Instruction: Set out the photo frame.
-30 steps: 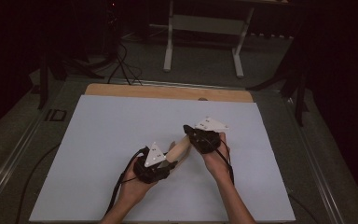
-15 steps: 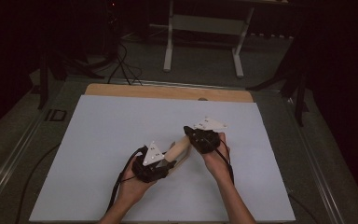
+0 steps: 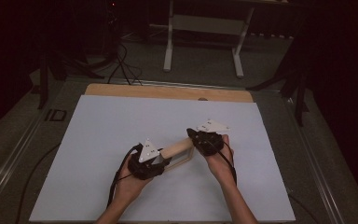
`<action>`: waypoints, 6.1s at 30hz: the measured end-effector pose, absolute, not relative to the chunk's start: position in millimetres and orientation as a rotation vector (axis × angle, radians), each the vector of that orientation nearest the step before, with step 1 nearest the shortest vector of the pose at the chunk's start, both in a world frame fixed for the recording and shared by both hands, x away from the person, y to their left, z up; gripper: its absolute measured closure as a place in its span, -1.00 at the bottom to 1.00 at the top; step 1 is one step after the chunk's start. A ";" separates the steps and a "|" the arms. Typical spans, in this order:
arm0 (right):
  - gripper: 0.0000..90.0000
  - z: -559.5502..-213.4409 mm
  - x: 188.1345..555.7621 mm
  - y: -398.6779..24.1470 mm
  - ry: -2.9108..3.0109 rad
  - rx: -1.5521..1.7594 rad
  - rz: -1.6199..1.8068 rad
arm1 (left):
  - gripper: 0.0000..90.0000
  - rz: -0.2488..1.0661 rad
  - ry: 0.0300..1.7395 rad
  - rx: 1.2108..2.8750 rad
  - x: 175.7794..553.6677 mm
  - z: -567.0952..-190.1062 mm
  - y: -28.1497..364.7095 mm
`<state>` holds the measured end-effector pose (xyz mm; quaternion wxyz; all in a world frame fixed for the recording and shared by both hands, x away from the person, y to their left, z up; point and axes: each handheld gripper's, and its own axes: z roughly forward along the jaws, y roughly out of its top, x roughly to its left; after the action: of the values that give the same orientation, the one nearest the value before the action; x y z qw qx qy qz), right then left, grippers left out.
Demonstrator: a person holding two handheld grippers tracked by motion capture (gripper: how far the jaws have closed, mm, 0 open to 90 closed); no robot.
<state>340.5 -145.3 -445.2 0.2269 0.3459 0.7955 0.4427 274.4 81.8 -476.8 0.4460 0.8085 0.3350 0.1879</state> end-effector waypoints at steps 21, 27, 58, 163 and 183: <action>1.00 -443.0 327.4 -153.9 2.208 0.968 1.219 | 0.22 0.495 0.844 2.011 278.7 -479.1 83.5; 0.57 -440.7 323.4 -155.4 2.218 0.916 1.271 | 0.22 0.486 0.850 2.004 279.2 -479.3 84.1; -0.16 -455.8 311.0 -175.6 2.318 0.825 1.376 | 0.22 0.479 0.855 2.005 279.4 -479.9 85.1; 0.14 -468.0 341.3 -153.2 2.411 0.762 1.334 | 0.12 0.419 0.853 2.031 321.0 -469.8 110.1; 0.09 -475.7 355.5 -151.2 2.403 0.848 1.361 | 0.12 0.406 0.893 2.033 333.8 -471.9 107.9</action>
<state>355.5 -151.2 -475.7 0.1263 0.2911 0.8251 0.4674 333.8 107.9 -471.9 0.4281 0.8140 0.3575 0.1624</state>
